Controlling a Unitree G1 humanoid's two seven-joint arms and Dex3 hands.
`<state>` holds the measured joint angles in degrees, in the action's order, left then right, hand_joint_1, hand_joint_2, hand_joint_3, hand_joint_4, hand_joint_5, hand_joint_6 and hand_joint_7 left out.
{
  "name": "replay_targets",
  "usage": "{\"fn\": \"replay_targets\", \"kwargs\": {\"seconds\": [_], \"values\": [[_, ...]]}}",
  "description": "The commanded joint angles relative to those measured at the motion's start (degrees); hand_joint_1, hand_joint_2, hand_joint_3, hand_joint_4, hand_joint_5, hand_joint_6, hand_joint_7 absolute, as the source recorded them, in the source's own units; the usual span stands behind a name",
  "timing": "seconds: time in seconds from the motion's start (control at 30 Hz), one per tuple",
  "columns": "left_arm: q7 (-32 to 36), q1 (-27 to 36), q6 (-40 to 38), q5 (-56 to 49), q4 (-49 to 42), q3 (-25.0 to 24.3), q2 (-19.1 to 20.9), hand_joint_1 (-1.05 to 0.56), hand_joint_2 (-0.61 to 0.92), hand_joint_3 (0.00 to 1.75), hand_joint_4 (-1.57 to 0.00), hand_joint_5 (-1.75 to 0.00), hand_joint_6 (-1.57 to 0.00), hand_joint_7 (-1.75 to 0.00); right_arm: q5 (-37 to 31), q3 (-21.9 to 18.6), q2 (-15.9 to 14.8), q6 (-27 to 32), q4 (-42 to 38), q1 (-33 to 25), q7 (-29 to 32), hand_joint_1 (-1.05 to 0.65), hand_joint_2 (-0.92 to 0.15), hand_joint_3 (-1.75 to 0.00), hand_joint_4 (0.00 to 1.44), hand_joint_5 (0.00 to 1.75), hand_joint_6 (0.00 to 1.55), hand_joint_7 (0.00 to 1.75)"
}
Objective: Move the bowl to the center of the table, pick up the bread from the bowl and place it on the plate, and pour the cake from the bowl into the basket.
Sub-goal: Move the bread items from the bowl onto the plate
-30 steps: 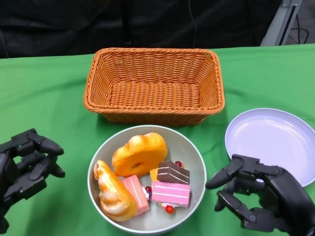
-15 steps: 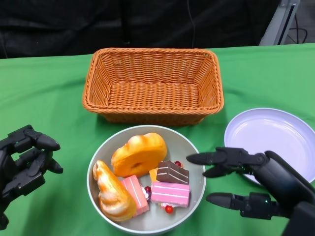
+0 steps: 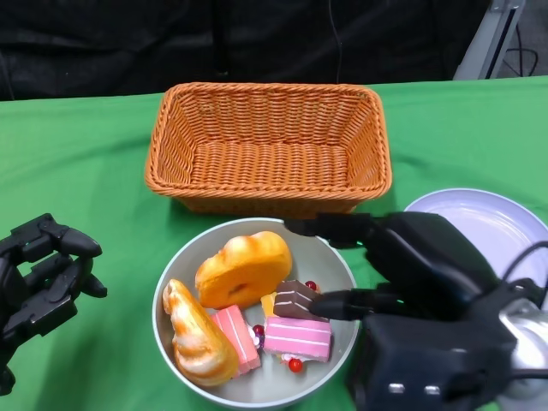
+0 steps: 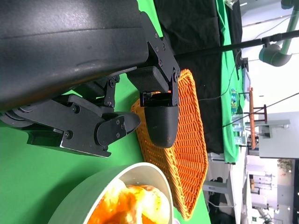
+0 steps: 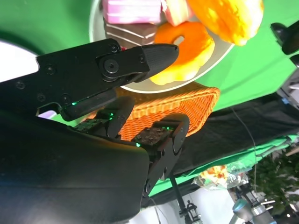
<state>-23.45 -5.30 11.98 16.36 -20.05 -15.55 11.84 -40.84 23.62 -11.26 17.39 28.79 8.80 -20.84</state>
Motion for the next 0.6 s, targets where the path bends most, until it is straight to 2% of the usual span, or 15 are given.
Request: {"fn": "replay_targets", "kwargs": {"seconds": [0.03,0.27,0.33,0.4,0.43,0.6], "values": [[0.2,-0.6,0.7,0.3,-0.7,-0.5,0.7,-0.01,0.85,0.59,-0.69,-1.57,-0.76,-1.21,-1.8,1.6,0.9,0.1,-2.7,2.0,0.7,-0.69,-0.92,-0.08,0.62,0.25,0.49,0.01],[0.2,-1.3,1.4,0.0,-1.9,-0.5,0.8,-0.02,0.86,0.58,-0.68,-1.57,-0.76,-1.21,-2.7,3.9,3.2,-1.8,-9.3,5.3,2.9,-0.7,-0.92,-0.09,0.66,0.25,0.48,0.01],[0.1,-1.5,1.6,0.1,-2.4,-0.6,0.8,-0.02,0.87,0.58,-0.68,-1.57,-0.75,-1.21,-2.8,4.6,3.9,-2.3,-11.2,6.2,4.0,-0.7,-0.92,-0.09,0.74,0.34,0.48,0.0],[-0.1,-1.9,1.9,0.3,-3.2,-0.6,0.8,-0.01,0.87,0.57,-0.68,-1.58,-0.75,-1.22,-2.8,5.4,5.0,-2.3,-14.1,7.6,4.6,-0.71,-0.92,-0.09,0.58,0.7,0.46,0.0],[-0.2,-2.0,2.1,0.3,-3.5,-0.6,0.8,-0.01,0.87,0.57,-0.68,-1.57,-0.75,-1.22,-3.0,5.7,5.4,-2.1,-15.2,8.2,4.6,-0.71,-0.92,-0.09,0.53,0.73,0.45,0.0],[-0.2,-2.3,2.6,0.4,-4.3,-0.7,0.7,-0.01,0.87,0.56,-0.68,-1.57,-0.75,-1.22,-6.9,8.4,6.1,-0.1,-19.7,11.5,3.8,-0.72,-0.92,-0.12,0.47,0.62,0.4,0.0]]}}
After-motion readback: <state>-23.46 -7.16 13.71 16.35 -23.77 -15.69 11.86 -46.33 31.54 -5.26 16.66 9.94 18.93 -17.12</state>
